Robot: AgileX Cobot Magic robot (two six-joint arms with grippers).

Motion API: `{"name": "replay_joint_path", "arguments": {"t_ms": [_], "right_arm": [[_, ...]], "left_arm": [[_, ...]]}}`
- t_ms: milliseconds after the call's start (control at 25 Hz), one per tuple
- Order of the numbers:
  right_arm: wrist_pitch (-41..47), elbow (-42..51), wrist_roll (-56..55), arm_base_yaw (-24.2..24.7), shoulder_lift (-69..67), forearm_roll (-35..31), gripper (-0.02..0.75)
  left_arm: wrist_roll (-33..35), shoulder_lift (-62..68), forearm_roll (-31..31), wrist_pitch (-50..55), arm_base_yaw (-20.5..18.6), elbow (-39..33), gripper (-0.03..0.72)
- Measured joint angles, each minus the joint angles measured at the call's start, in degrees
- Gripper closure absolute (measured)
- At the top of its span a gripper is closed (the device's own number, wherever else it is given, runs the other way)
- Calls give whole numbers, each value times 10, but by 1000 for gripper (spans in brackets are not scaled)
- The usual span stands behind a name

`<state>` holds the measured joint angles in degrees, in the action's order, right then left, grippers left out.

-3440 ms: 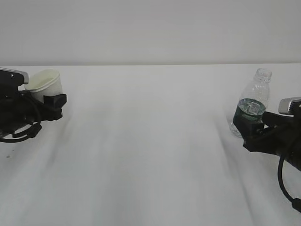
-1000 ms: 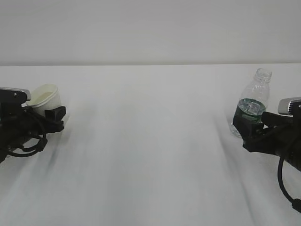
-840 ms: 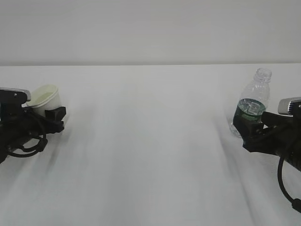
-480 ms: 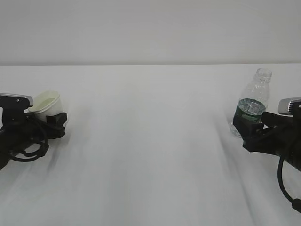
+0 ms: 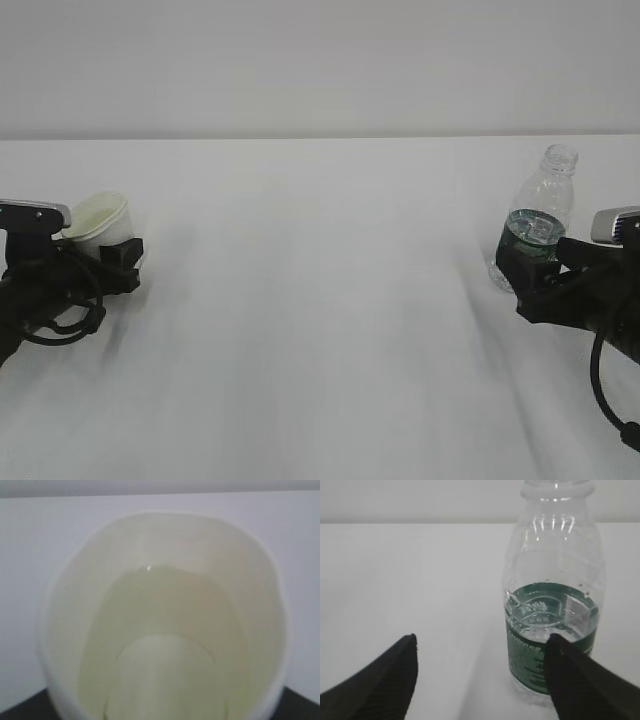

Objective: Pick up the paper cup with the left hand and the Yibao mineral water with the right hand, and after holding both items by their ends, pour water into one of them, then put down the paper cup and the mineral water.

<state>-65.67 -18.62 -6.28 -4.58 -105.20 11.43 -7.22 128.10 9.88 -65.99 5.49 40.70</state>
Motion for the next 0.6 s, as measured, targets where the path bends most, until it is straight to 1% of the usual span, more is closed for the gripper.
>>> {"name": "replay_joint_path", "arguments": {"t_ms": [240, 320, 480, 600], "right_arm": [[0, 0, 0, 0, 0, 0, 146], [0, 0, 0, 0, 0, 0, 146], [0, 0, 0, 0, 0, 0, 146], [0, 0, 0, 0, 0, 0, 146]], "left_arm": [[1, 0, 0, 0, 0, 0, 267], [1, 0, 1, 0, 0, 0, 241], [1, 0, 4, 0, 0, 0, 162], [1, 0, 4, 0, 0, 0, 141]]}}
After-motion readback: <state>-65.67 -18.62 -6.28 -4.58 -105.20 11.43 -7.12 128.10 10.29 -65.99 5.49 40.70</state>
